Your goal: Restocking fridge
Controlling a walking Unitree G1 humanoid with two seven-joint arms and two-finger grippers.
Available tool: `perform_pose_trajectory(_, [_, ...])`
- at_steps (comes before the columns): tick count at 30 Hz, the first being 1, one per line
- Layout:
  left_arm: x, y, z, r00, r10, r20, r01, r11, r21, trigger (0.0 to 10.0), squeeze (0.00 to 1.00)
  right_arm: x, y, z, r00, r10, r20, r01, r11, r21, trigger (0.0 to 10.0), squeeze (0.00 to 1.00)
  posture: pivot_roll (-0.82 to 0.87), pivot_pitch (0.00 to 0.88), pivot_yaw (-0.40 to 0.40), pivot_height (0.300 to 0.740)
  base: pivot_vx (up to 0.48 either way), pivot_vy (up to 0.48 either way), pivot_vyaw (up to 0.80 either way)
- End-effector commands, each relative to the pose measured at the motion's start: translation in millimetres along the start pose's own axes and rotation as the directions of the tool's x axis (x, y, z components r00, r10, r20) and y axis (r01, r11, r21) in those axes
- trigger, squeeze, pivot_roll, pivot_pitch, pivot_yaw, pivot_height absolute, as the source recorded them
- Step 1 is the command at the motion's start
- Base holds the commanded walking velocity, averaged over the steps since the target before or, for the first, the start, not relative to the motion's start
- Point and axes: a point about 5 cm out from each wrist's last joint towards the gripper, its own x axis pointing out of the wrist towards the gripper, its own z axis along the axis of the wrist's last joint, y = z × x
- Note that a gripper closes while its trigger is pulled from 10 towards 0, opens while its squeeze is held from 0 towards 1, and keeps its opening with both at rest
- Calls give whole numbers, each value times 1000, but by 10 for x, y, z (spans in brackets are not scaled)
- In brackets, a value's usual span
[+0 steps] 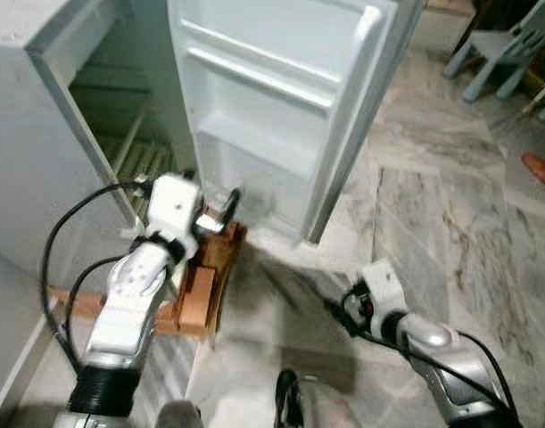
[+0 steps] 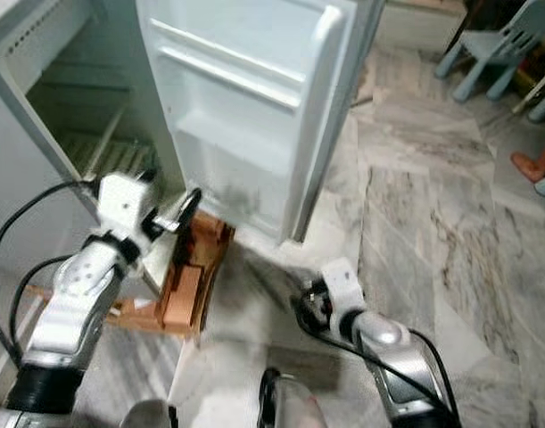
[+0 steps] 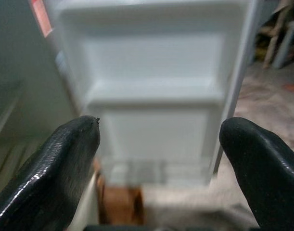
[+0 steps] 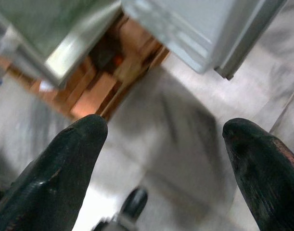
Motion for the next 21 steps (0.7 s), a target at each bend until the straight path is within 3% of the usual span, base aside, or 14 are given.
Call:
perform_pose_trajectory(1, [-39, 24, 54, 999, 23, 24, -23, 1000, -5, 10000, 0, -9, -34, 20, 999, -30, 25, 30, 1000, 8, 10000, 0, 42, 140, -55, 740, 0, -352, 0])
perform_pose_trajectory(4, [-160, -16, -38, 1000, 31, -7, -31, 999, -8, 10000, 0, 15, -17, 50, 998, -36, 53, 36, 999, 9, 10000, 0, 44, 135, -54, 740, 0, -472, 0])
perform_pose_trajectory(10, [-167, -16, -59, 999, 43, -14, -43, 999, -11, 10000, 0, 34, 9, 60, 997, -37, 69, 37, 999, 5, 10000, 0, 41, 128, -51, 740, 0, -468, 0])
perform_pose_trajectory(16, [-172, 105, 39, 997, 73, 4, -73, 997, 32, 10000, 0, 69, 5, 133, 993, -55, 104, 56, 998, -2, 10000, 0, 52, 143, -53, 740, 0, -436, 0])
perform_pose_trajectory(21, [-365, 241, 15, 991, 129, -33, -127, 990, 68, 10000, 0, 111, -24, 359, 979, -78, 188, 79, 997, 5, 10000, 0, 101, 167, -31, 740, 337, -337, 0])
